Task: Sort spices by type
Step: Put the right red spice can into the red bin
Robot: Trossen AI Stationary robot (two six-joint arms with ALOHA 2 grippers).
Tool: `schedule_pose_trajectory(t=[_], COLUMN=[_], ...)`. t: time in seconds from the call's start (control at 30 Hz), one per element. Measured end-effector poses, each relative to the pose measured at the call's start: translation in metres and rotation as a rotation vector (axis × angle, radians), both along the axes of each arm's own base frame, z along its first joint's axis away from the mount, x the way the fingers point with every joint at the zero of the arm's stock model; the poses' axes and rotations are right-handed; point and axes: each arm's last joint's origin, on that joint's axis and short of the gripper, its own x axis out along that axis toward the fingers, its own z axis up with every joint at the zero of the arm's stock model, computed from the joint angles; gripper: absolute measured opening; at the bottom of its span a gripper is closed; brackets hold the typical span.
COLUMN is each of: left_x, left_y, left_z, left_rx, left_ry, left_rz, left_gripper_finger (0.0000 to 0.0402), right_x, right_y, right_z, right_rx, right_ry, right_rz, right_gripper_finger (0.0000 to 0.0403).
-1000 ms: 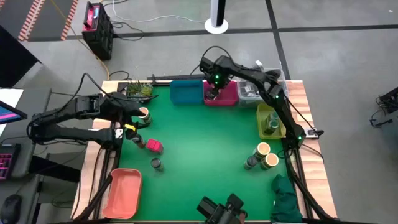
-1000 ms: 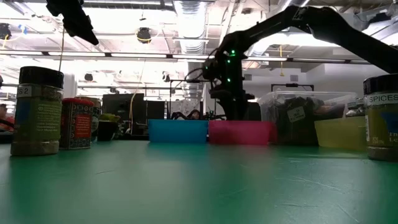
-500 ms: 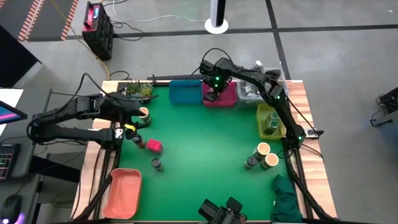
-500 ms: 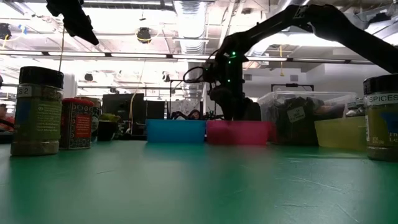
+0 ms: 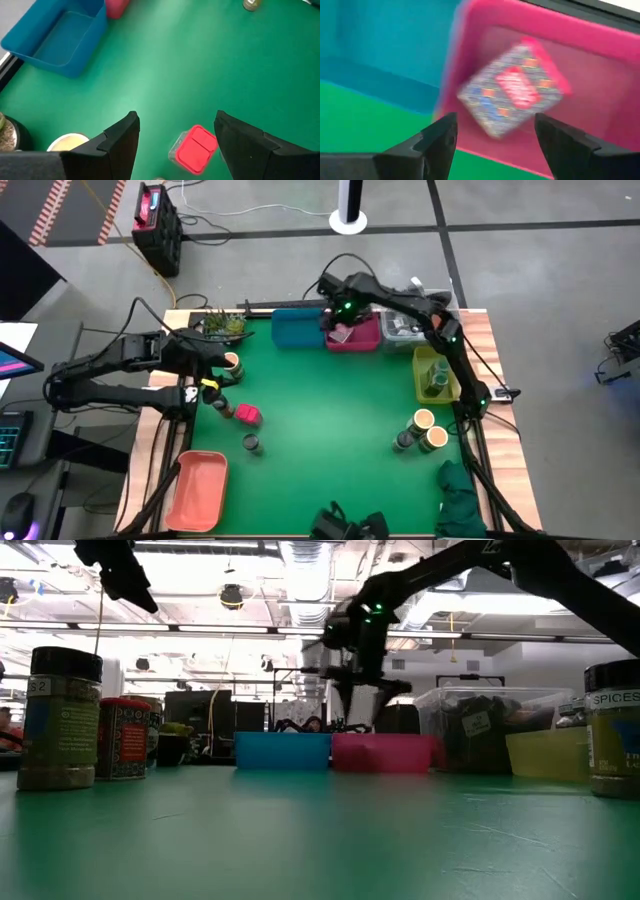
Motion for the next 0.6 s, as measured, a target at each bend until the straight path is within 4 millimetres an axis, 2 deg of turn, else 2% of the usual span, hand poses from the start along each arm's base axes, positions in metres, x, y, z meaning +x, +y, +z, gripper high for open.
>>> schedule_pose_trajectory(t=[0.1, 0.2, 0.43, 0.6], left_x=[0.000, 0.000, 0.000, 0.000], left_y=[-0.001, -0.001, -0.001, -0.001], left_z=[0.000, 0.000, 0.000, -0.001], left_rx=[-0.001, 0.011, 0.031, 0.030], left_ry=[0.003, 0.005, 0.009, 0.013], left_rz=[-0.035, -0.066, -0.085, -0.086], left_gripper_finger=[0.0244, 0.0244, 0.0244, 0.0244], right_x=[0.013, 0.017, 0.011, 0.009], right_y=[0.007, 0.011, 0.015, 0.015], right_z=[0.000, 0.001, -0.001, -0.001], right_rx=[-0.038, -0.065, 0.003, 0.016], right_ry=[-0.059, -0.075, -0.033, -0.048], right_rz=[-0.061, -0.149, -0.342, -0.546], right_gripper_finger=[0.0295, 0.0311, 0.0392, 0.0377])
